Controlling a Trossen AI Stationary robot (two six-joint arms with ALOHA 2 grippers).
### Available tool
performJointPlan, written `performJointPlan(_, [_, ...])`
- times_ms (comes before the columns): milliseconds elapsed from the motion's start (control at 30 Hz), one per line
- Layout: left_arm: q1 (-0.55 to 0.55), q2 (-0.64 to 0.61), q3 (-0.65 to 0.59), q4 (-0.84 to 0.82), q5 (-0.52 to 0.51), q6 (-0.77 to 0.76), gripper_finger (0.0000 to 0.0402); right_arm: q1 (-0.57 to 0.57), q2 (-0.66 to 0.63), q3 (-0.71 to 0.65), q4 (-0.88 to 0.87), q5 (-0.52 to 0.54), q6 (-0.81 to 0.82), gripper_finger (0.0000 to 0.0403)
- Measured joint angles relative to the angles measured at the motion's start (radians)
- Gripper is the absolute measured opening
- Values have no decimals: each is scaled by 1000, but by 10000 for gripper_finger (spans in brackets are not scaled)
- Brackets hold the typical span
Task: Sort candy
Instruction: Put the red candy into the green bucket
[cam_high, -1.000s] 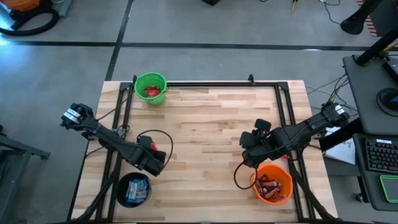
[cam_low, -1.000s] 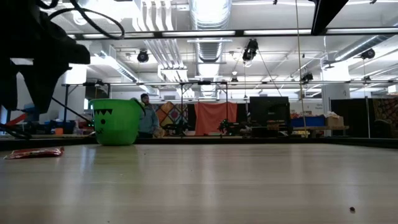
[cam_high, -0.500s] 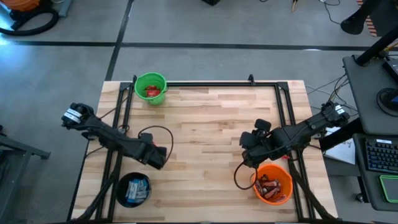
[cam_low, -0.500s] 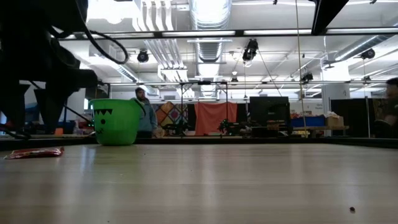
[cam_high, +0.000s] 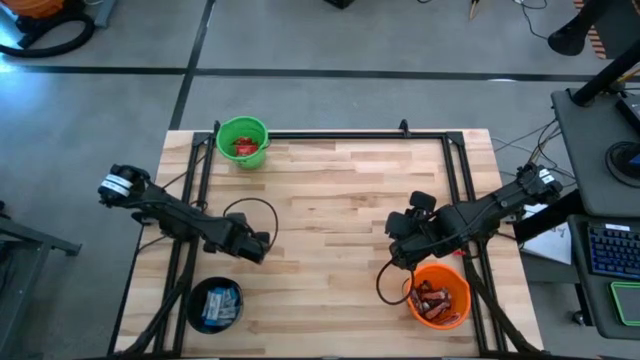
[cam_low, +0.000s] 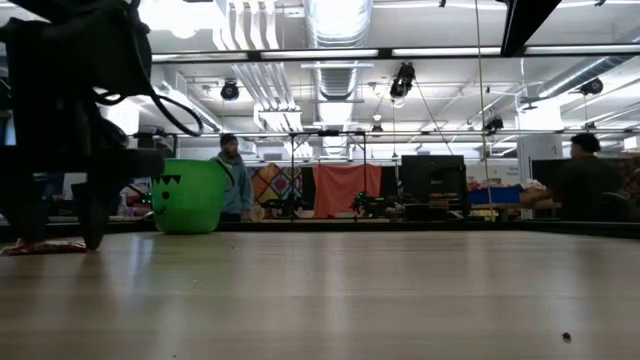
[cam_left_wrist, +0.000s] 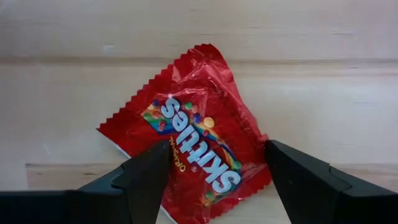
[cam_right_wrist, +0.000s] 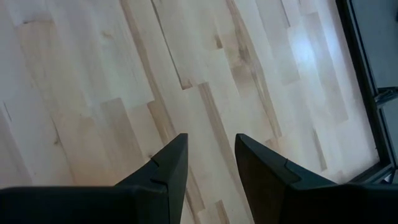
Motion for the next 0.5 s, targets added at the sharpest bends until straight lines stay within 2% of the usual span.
performJointPlan(300, [5,-3,-43,31,24,-59,248,0,0,0,-1,0,0,125])
performJointPlan(400, [11,-3,-43,28,32,-66,226,0,0,0,-1,1,-5,125])
performJointPlan(500, [14,-3,-43,27,37,-73,187,0,0,0,-1,1,-5,125])
